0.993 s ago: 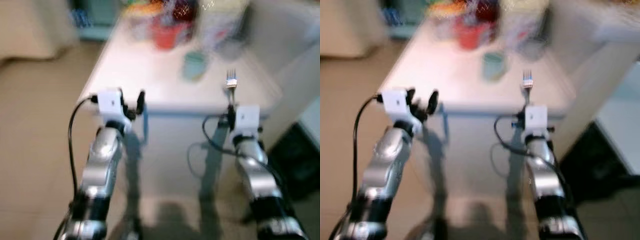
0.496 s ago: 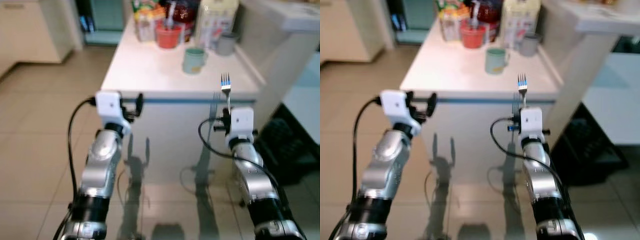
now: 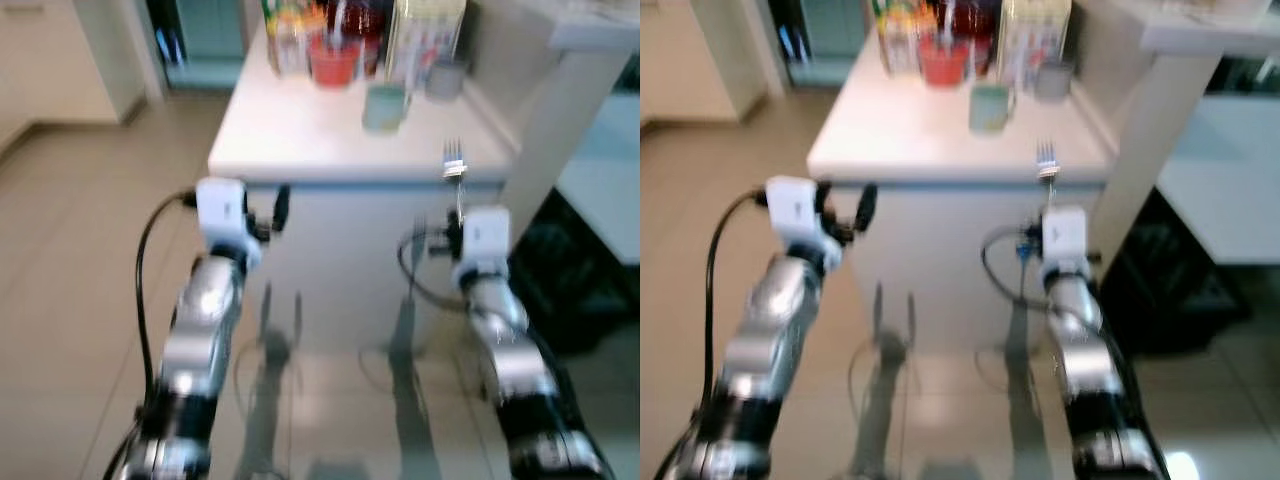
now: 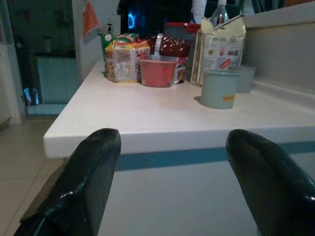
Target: Setting the table
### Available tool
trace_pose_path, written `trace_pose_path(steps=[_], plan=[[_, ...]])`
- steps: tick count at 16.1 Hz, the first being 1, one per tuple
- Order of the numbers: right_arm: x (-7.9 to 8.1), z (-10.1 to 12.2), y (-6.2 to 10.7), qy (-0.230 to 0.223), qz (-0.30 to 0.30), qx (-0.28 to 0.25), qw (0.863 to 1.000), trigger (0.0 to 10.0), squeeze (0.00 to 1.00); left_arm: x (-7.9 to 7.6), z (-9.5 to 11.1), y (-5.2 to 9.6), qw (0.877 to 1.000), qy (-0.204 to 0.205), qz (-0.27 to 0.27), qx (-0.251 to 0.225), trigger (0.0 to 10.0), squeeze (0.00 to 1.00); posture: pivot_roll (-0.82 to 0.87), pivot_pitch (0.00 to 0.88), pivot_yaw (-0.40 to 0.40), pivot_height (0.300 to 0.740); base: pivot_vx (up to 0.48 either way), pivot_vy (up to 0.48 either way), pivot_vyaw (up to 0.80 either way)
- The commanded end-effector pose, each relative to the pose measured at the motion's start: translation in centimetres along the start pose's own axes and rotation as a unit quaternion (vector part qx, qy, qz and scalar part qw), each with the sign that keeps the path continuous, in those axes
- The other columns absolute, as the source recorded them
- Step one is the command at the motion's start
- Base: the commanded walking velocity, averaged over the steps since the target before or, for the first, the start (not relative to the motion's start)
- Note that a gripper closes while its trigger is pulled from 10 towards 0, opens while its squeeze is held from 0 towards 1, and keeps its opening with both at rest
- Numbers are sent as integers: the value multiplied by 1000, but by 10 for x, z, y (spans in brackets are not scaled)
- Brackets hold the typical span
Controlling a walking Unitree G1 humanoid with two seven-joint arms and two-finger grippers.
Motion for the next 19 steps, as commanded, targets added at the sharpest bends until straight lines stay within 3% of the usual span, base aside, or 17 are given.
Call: trace_pose_path(steps=[1,2,4,19], plan=[[-2,2,-1,-3,-1,-3,1000,0,0,-2,4,-3,1000,-9,-5,-4,10000,0,-2,0,-7,740,0,0,0],[-2,2,-1,-3,-1,-3,1000,0,0,-2,4,-3,1000,-9,-5,-4,10000,0,-2,0,-7,740,0,0,0],[1,1,1,-4,3,-1,1000,0,0,-1,-3,-2,999,-51,0,15,10000,0,0,0,-1,740,0,0,0],[2,0,3,-4,2,2,1000,0,0,0,-9,-4,996,-80,8,35,10000,0,-10,0,5,740,0,-457,0]])
Point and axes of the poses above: a point about 5 cm out from each wrist's last joint towards the gripper, its own y axis pointing back from the gripper into the wrist, its own z axis along the axis of the wrist's last joint, x = y × z, the point moved 3 cm from there along -y, pointing out of the wrist towards the gripper, and after that the axes turned 14 degrees about y, right-handed, at the moved point
